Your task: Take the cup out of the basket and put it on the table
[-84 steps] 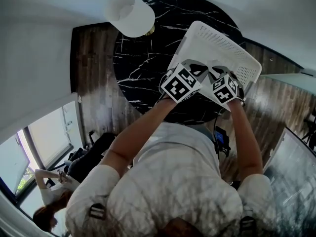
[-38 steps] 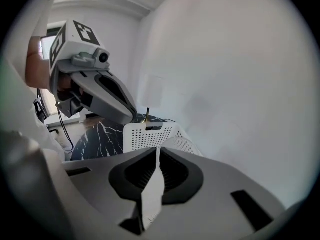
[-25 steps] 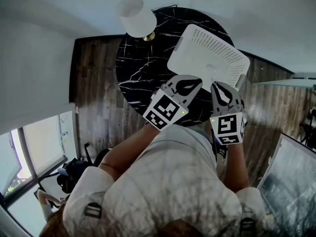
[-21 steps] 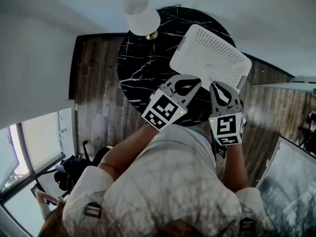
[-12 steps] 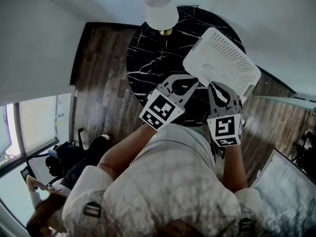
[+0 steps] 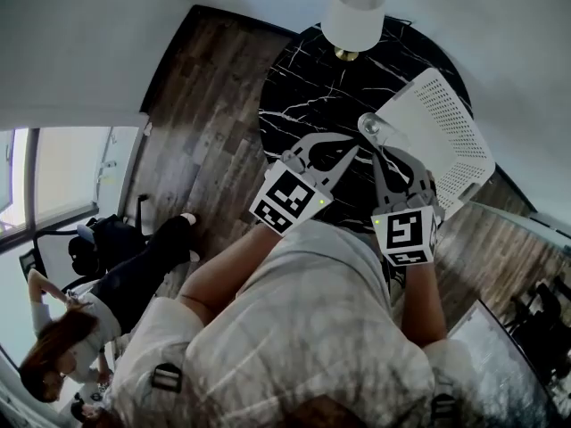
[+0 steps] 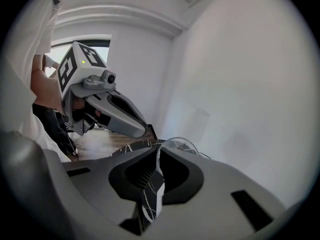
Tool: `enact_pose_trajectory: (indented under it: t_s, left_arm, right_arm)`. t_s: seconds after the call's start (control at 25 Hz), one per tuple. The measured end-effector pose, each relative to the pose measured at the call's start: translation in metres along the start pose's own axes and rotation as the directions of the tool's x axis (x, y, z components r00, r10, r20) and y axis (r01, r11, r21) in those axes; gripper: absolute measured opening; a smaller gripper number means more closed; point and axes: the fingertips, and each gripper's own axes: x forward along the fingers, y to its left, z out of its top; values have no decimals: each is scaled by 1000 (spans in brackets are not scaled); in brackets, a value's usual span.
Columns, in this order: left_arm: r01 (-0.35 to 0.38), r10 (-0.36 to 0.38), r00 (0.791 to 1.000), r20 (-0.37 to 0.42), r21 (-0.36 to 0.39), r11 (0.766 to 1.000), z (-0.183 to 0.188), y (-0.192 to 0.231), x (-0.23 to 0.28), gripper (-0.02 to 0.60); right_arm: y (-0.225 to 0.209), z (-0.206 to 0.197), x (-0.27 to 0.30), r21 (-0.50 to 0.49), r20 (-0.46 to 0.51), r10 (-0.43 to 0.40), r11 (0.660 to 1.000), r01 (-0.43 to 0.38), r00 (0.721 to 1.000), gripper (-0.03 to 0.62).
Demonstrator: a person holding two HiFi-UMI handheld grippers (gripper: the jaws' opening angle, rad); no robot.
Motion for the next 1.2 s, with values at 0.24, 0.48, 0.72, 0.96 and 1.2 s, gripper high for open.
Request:
enact_pose_trajectory:
  t_s: [0.24,0.48,0.72,0.96,1.2]
  left_arm:
    - [-27,27,1000,-3,-17,999,-6,13,-15,6]
    - [-19,19,1000,-23,-26,999,-20,19,-16,6]
    - [-18,14,998,-64,-54,998,-48,31,-12,6]
    - [-21,11,994,-113,-88,996,-79,52,-4,6]
    - [-19,-1,985,-170,-120,993,-114,68,4,6]
  right_arm:
    - [15,15,10,-16,13,28,999,-28,1000,28]
    - [26,12,23,-32,-5,45,998,-45,999,28]
    - [40,0,48,-54,-55,78,995,-81,995,28]
    - [53,-18,82,-64,-113,117,990,-125,987,28]
    - [63,-38,111,-69,-166,157,983,-171,974,28]
